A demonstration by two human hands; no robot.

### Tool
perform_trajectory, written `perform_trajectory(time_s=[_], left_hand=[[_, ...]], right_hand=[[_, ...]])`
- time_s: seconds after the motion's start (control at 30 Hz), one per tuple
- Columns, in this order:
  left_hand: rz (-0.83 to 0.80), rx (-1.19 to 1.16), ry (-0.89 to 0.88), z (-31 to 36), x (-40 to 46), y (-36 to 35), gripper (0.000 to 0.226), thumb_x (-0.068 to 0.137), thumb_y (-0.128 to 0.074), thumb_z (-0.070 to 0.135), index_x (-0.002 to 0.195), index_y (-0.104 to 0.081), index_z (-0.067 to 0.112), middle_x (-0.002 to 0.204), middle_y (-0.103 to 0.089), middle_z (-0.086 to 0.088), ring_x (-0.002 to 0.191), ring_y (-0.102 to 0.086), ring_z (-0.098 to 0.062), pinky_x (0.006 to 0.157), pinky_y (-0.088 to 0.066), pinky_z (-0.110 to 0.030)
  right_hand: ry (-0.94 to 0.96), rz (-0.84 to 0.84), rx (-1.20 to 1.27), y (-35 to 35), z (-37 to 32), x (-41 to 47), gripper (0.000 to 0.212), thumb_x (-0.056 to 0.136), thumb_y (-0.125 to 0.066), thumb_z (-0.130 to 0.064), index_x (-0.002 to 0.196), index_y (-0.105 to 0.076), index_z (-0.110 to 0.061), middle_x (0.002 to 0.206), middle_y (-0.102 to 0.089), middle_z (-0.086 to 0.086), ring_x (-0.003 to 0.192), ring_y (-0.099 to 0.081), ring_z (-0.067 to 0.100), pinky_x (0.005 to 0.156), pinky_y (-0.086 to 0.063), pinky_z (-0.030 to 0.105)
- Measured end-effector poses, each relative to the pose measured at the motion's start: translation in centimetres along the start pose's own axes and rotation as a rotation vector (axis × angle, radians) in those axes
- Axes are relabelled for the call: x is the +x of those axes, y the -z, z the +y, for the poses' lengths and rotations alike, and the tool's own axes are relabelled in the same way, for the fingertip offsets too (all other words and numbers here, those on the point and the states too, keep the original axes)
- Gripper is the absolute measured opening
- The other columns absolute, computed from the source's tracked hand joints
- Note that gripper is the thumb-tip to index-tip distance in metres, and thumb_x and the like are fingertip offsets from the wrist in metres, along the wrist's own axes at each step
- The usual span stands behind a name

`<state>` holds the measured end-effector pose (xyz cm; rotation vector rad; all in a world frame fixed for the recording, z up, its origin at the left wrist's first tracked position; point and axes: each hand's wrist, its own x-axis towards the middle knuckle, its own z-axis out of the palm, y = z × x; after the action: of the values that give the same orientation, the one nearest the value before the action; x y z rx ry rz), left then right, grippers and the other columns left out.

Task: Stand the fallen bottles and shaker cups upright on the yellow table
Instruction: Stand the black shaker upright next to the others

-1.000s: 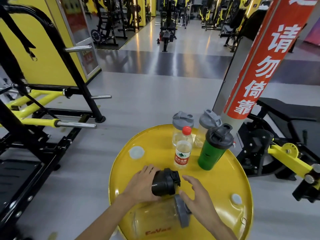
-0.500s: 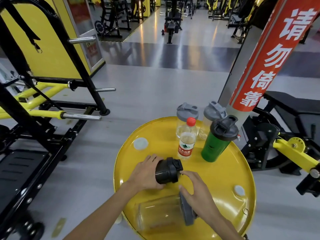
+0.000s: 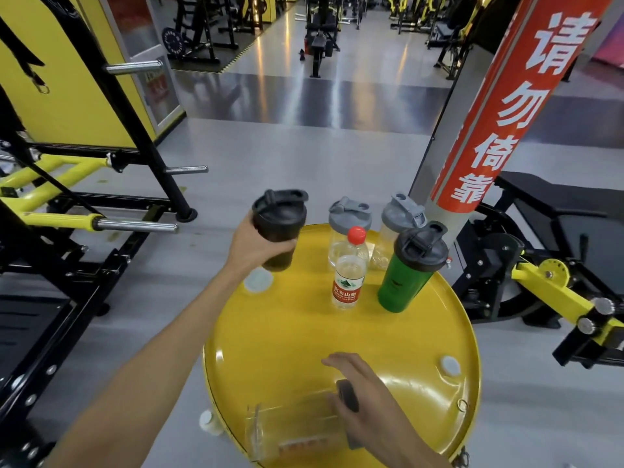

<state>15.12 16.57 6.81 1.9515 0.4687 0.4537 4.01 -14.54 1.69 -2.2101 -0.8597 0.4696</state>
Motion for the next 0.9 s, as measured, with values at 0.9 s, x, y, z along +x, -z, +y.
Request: perform_trajectory(time_s=[0.9], left_hand=[[-0.409,-0.226,0.166,-6.8,5.1,-5.6,0.088,0.051,-0.098,0.018,0.129,-0.057,0.017,0.121,-0.07,0.0,0.111,-0.065,-0.014,0.091,-0.054,-0.032]], right_hand=[[0.004,-0.063,-0.057,0.4,-0.7,-1.5,0.048,0.095,-0.055,-0.046,0.141,-0.045,-0.035,0.145,-0.038,-0.018,0.135,-0.032,-0.005,0.109,-0.027,0.013]])
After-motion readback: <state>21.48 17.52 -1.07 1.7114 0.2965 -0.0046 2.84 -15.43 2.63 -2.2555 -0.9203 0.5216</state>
